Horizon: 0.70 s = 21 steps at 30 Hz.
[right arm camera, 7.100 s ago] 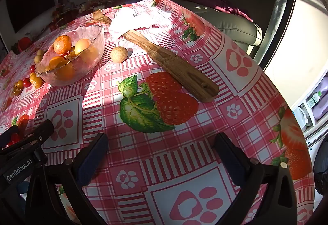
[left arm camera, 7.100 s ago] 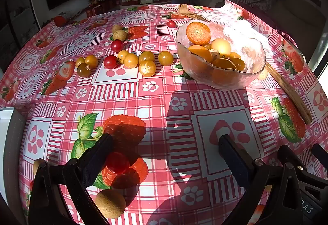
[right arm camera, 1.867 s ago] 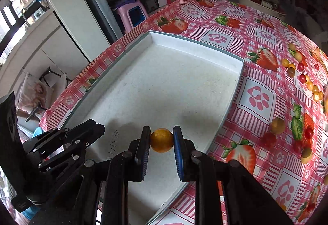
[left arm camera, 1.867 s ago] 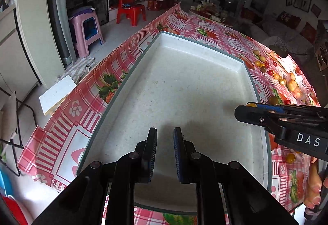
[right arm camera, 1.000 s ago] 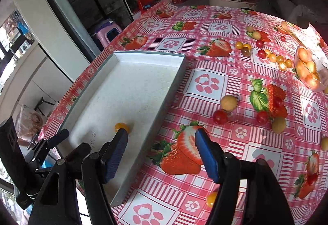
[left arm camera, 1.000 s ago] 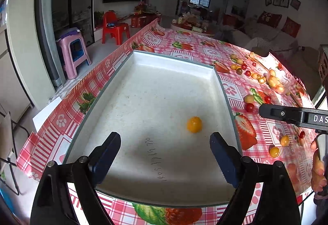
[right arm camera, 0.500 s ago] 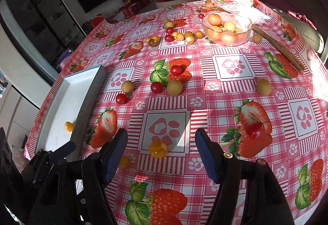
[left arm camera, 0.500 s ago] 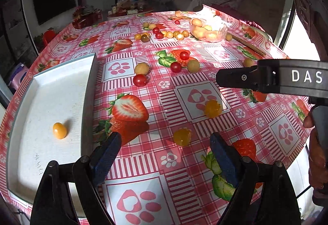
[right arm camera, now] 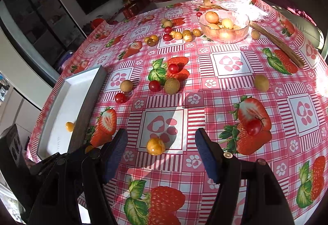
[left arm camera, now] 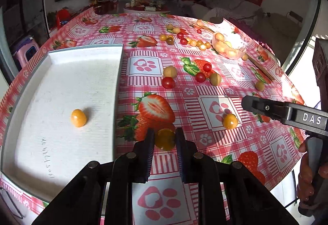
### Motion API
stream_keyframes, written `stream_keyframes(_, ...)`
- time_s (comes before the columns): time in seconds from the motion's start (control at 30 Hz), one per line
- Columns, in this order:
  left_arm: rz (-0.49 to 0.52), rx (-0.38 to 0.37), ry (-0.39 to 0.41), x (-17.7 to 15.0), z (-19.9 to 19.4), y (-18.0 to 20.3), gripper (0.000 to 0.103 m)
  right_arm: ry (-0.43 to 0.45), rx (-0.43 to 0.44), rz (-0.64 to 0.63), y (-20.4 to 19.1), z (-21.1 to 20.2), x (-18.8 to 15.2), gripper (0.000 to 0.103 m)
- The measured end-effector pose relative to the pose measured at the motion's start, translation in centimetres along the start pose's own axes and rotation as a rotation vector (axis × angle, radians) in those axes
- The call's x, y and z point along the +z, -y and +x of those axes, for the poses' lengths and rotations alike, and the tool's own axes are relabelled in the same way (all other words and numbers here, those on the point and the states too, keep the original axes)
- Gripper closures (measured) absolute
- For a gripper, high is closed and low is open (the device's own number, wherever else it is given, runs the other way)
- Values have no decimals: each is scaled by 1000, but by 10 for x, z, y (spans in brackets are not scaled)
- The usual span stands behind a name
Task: Organize fruits
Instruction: 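Carry the yellow tomato into the white tray and open the left tool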
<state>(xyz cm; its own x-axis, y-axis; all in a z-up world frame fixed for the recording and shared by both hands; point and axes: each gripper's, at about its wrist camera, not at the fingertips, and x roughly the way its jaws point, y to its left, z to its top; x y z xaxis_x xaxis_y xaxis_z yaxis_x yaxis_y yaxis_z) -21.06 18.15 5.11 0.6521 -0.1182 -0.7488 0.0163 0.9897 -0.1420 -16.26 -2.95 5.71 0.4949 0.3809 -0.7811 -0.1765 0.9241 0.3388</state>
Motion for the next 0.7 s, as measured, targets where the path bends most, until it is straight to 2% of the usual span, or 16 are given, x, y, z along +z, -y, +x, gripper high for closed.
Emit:
stream_keyframes(0.13,-75,154,37,6,-23,-54,81,-23,13,-20,-8,9,-4,31)
stream_keyframes(0.23,-142,250,-8,2,-17,-95,81,-38,25,-26,-12,14,-8,31)
stream_keyframes(0.43,-172,347,-103,-14,7,-127,81,-56,33,-29,-12,17,-15,31)
stream_keyframes(0.53,-151,367,-104,-13,10,-124,79,-56,31,-21,-7,15,-15,31)
stream_keyframes(0.57,-144,373,-107,-12,11,-122,70,-55,31,-19,-5,13,-15,31)
stream_keyframes(0.6,-142,377,-108,-11,11,-121,32,-55,30,-17,-3,12,-15,31)
stream_keyframes(0.63,-142,387,-95,-10,9,-120,14,-54,28,-16,-1,11,-15,31)
stream_keyframes(0.67,-136,397,-60,-10,5,-117,6,-52,26,-13,2,10,-16,31)
stream_keyframes(0.7,-123,403,-39,-9,2,-115,6,-50,23,-10,4,9,-16,30)
